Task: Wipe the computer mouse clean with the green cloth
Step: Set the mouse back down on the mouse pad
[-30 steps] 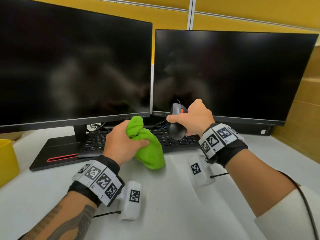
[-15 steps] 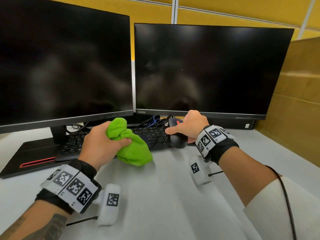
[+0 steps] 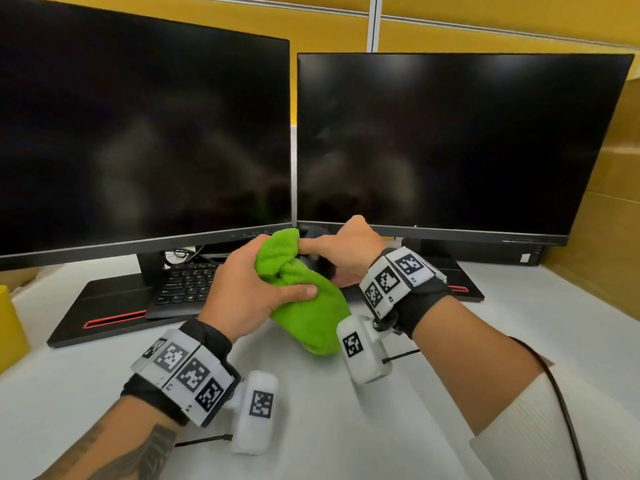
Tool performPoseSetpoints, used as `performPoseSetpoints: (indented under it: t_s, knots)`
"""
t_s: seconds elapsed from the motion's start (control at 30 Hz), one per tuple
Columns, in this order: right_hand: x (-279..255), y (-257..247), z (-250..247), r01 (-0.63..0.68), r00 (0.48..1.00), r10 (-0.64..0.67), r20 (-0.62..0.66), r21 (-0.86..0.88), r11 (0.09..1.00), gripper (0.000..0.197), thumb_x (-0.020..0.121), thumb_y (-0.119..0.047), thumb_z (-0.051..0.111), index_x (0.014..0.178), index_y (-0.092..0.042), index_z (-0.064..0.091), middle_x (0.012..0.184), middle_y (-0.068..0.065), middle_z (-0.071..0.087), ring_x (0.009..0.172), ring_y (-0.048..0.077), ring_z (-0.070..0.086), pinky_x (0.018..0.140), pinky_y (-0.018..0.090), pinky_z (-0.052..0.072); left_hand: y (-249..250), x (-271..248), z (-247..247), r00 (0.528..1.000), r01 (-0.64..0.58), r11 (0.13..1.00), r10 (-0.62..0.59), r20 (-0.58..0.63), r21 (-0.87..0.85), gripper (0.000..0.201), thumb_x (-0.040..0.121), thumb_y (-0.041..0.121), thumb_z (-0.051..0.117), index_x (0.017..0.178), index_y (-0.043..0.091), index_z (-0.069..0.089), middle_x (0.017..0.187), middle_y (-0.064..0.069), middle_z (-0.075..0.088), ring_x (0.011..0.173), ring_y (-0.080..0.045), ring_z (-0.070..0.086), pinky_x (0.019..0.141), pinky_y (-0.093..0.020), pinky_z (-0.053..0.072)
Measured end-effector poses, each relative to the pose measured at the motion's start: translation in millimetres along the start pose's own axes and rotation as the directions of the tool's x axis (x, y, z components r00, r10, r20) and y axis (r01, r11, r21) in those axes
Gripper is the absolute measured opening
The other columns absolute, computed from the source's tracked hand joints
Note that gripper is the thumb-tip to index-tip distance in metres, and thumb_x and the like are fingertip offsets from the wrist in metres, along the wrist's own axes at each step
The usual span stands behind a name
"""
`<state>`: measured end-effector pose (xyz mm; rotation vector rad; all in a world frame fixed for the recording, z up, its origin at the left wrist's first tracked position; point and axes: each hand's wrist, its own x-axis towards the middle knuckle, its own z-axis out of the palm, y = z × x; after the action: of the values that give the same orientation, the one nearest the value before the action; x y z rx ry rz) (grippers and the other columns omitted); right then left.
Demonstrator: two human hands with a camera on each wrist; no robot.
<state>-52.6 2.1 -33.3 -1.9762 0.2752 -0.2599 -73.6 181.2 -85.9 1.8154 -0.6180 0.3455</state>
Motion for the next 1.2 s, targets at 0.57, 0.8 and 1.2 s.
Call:
performPoseSetpoints:
  t_s: [0.57,0.8,1.2]
  knots:
    - [11.3,0.6,6.2,-0.025,0.999,0.038,-0.027,0.361,0.932,0.120,0.024,-0.053,0.099,0.123,-0.001,0.055,0.121,0.019,0.063,0.098,0.038,0.072,0.060,0.053,0.064,-15.8,8.7,-7.7,0.989,0.144,0.987,-0.142,-0.040,0.071,0.061,0.047,0.061,0.090,0.103,0.040,0.078,0.098,0.009,0.083,0.097,-0.021,0.079,0.091,-0.052,0.062]
    - [-3.6,-16.1,19.5,-0.025,0.999,0.010,0.042,0.375,0.927,0.098,0.028,-0.045,0.093,0.108,0.000,0.059,0.104,0.018,0.073,0.083,0.034,0.078,0.071,0.053,0.064,-0.8,2.9,-0.5,0.970,0.132,0.978,-0.094,-0.224,0.164,0.073,0.046,0.066,0.093,0.105,0.030,0.071,0.100,0.011,0.076,0.097,-0.017,0.073,0.089,-0.045,0.059]
    - [1.9,9.1,-30.1,-0.077,0.997,0.076,0.023,0.045,0.996,0.103,0.032,-0.039,0.099,0.118,0.000,0.057,0.107,0.017,0.068,0.084,0.037,0.076,0.060,0.053,0.063,-12.9,10.4,-15.4,0.901,0.233,0.965,-0.166,-0.401,0.124,0.050,0.063,0.049,0.093,0.105,0.028,0.076,0.101,0.002,0.078,0.098,-0.026,0.073,0.093,-0.047,0.060]
